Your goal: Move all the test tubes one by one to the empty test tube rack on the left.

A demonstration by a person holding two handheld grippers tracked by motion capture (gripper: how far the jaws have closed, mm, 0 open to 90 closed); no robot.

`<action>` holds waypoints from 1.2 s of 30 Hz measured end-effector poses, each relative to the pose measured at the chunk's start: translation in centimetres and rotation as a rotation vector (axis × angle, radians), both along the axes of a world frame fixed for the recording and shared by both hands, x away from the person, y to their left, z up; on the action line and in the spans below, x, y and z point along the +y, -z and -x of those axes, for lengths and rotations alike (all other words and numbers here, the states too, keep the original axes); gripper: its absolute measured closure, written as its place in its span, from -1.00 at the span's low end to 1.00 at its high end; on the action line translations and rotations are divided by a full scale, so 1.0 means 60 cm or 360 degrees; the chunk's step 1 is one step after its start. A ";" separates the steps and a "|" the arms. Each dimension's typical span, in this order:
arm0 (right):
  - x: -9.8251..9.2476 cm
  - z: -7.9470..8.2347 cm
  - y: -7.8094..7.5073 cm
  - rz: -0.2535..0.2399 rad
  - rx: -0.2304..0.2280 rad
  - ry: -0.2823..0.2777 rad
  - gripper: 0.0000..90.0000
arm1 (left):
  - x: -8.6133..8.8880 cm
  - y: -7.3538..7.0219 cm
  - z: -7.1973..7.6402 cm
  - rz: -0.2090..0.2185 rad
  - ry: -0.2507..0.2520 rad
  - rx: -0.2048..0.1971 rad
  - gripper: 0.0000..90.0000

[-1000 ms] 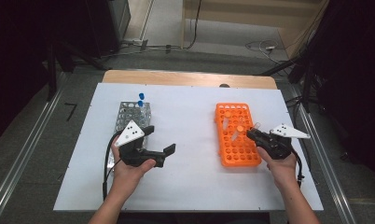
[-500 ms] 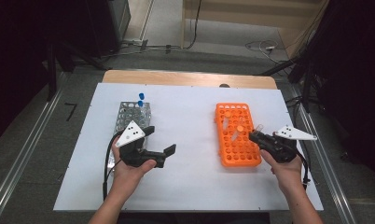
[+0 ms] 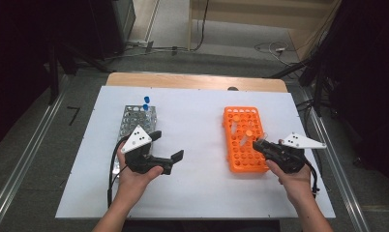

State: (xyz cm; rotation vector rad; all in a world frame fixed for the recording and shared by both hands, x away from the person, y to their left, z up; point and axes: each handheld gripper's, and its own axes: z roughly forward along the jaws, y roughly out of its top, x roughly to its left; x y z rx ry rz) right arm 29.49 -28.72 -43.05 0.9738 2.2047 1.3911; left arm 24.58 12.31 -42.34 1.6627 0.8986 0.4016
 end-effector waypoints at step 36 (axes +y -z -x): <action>0.107 0.045 -0.003 -0.0007 0.0024 -0.0306 0.64 | -0.024 -0.005 0.010 0.0000 0.0073 -0.0011 -1.00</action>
